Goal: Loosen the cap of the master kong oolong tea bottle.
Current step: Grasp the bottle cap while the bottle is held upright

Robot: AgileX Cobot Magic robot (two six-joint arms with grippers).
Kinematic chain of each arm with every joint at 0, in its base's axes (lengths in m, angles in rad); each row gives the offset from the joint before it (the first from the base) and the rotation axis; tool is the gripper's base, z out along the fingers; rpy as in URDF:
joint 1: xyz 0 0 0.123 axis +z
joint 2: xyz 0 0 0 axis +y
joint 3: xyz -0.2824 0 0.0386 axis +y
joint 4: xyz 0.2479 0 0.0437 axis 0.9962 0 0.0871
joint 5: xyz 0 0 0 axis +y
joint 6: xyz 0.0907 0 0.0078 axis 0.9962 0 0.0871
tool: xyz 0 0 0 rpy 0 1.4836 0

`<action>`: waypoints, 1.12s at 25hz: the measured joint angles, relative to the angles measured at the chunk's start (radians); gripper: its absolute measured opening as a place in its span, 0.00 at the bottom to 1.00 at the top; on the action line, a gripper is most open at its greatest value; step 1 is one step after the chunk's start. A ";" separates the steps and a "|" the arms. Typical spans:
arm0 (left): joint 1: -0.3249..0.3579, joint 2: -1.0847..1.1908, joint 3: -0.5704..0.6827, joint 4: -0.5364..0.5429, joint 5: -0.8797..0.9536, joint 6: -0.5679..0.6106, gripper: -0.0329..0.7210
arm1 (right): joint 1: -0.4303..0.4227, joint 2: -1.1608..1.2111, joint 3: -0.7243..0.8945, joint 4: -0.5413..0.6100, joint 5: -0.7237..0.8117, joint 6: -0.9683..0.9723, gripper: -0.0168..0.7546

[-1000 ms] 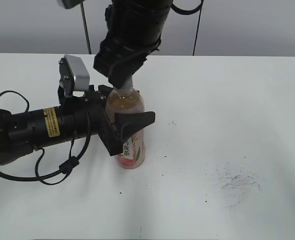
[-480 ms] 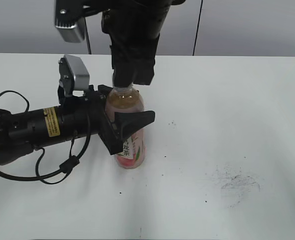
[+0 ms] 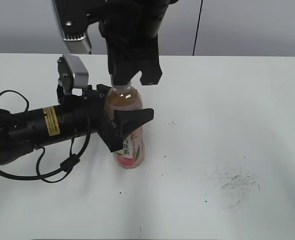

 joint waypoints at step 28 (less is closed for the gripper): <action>0.000 0.000 0.000 0.039 -0.008 0.016 0.63 | 0.000 0.025 -0.030 -0.043 0.006 1.232 0.41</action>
